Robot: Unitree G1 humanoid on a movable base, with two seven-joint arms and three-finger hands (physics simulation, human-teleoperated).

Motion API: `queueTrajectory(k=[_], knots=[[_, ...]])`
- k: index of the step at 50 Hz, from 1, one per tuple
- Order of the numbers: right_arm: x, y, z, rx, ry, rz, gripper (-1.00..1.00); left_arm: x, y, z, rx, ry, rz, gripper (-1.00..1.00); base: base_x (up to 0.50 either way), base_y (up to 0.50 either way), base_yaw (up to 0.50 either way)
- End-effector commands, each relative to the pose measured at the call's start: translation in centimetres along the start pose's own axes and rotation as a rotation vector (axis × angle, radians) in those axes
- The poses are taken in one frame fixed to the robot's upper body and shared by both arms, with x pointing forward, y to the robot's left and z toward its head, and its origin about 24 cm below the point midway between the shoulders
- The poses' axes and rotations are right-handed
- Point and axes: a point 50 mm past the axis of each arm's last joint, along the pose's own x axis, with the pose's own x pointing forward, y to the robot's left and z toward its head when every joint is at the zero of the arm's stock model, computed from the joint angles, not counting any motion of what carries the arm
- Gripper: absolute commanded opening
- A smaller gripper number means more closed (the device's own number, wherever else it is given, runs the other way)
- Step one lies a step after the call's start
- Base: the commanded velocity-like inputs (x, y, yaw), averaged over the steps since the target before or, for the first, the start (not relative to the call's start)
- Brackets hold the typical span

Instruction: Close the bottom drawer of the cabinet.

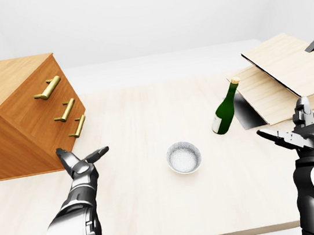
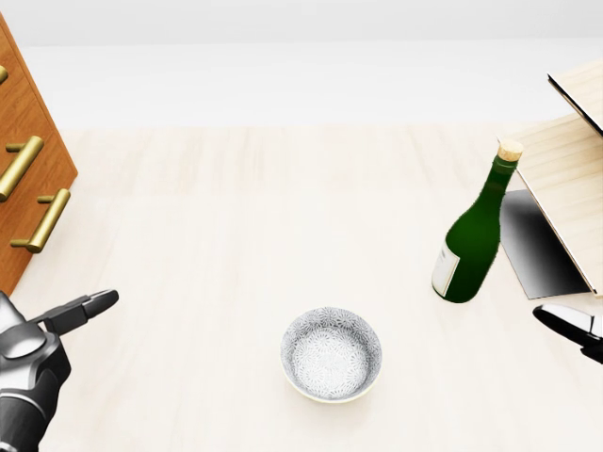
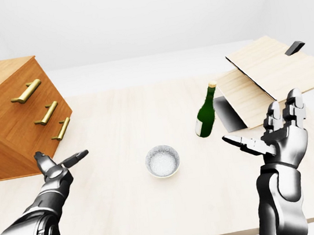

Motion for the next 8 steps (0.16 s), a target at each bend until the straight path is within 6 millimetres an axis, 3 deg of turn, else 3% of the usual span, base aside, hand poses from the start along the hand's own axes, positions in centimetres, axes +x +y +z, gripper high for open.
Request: queueTrajectory(k=[1, 8], knots=[[-0.05, 0.02, 0.06, 0.001, -0.002, 0.000, 1.00, 1.11, 2.03, 1.80, -0.017, -0.046, 0.057, 1.00, 0.00, 0.00, 0.00], [-0.03, -0.01, -0.08, 0.001, 0.003, 0.000, 1.00, 1.20, 2.16, 2.11, -0.033, -0.048, 0.061, 1.00, 0.00, 0.00, 0.00]])
